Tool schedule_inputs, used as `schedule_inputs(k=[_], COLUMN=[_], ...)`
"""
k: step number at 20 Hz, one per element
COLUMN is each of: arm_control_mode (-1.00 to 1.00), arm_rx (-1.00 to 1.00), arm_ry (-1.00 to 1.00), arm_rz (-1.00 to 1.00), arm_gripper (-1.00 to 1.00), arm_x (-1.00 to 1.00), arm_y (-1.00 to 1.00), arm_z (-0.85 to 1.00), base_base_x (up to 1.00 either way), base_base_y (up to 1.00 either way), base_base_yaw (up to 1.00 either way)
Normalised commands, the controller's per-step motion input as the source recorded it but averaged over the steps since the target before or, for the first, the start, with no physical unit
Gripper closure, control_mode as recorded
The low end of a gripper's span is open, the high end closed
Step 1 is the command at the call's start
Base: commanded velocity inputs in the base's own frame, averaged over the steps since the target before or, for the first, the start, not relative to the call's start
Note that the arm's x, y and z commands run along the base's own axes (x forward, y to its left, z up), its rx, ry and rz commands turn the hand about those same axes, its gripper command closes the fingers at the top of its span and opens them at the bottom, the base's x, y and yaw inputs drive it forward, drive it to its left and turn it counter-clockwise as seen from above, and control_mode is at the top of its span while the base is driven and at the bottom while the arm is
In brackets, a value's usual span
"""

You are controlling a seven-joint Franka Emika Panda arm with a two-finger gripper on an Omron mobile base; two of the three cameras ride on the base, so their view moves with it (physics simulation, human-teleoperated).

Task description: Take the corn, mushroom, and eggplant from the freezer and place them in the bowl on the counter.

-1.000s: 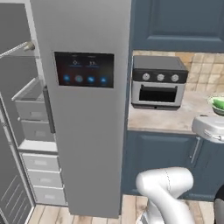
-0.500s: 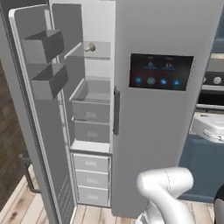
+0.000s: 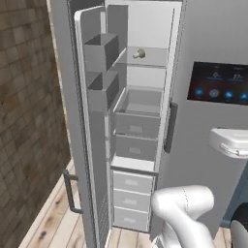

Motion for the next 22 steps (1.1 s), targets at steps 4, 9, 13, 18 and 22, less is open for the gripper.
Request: schedule_inputs(k=[4, 9, 13, 18, 22], arm_control_mode=[1.00, 1.00, 1.00, 1.00, 1.00], arm_rx=[0.00, 0.00, 0.00, 0.00, 0.00], arm_ry=[0.00, 0.00, 0.00, 0.00, 0.00], arm_rz=[0.00, 0.00, 0.00, 0.00, 0.00], arm_gripper=[-1.00, -1.00, -1.00, -1.00, -1.00], arm_x=[0.00, 0.00, 0.00, 0.00, 0.00], arm_y=[0.00, 0.00, 0.00, 0.00, 0.00], arm_z=[0.00, 0.00, 0.00, 0.00, 0.00], base_base_x=[0.58, 0.75, 0.58, 0.25, 0.13], base_base_y=[0.11, 0.13, 0.34, 0.19, 0.22], base_base_yaw=[0.13, 0.00, -0.16, -0.34, -0.35])
